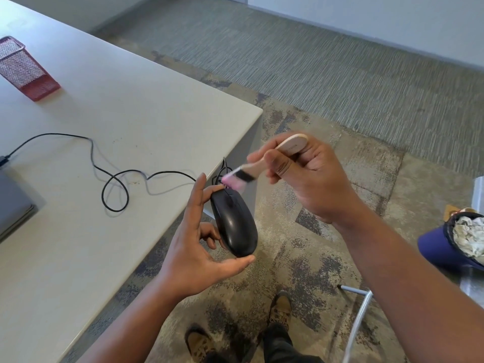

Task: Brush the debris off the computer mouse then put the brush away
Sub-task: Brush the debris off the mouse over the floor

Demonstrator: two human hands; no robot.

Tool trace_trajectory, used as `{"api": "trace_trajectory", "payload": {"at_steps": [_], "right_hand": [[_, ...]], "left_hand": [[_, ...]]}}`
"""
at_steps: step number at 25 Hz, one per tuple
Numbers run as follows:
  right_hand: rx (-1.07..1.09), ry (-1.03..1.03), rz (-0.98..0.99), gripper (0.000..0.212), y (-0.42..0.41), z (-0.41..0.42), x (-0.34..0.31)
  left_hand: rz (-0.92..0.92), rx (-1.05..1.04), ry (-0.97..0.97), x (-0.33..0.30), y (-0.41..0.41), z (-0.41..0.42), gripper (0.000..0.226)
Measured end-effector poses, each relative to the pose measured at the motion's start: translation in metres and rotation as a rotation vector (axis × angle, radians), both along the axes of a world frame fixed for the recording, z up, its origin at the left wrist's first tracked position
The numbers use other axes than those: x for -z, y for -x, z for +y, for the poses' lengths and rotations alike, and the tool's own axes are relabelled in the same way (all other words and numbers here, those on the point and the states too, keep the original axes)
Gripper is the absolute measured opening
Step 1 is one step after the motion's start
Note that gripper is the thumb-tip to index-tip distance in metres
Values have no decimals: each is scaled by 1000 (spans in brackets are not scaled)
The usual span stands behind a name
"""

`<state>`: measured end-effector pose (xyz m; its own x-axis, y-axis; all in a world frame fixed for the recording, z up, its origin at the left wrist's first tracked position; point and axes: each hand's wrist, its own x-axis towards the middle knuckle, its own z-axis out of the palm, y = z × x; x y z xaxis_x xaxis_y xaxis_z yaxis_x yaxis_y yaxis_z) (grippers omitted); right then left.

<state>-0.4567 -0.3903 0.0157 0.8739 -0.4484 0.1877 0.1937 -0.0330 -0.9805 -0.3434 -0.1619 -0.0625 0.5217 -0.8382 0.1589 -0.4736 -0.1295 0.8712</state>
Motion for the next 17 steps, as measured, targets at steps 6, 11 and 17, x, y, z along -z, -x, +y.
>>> {"api": "trace_trajectory", "payload": {"at_steps": [6,11,17], "right_hand": [[-207,229,-4,12,2,3,-7],[-504,104,27,13,19,-1,-15],[-144,122,200,11,31,-19,-6]], "left_hand": [[7,-14,-5,-2,1,1,149],[0,-64,-18,-9,0,-2,148],[-14,-71,11,-12,0,-3,148]]}}
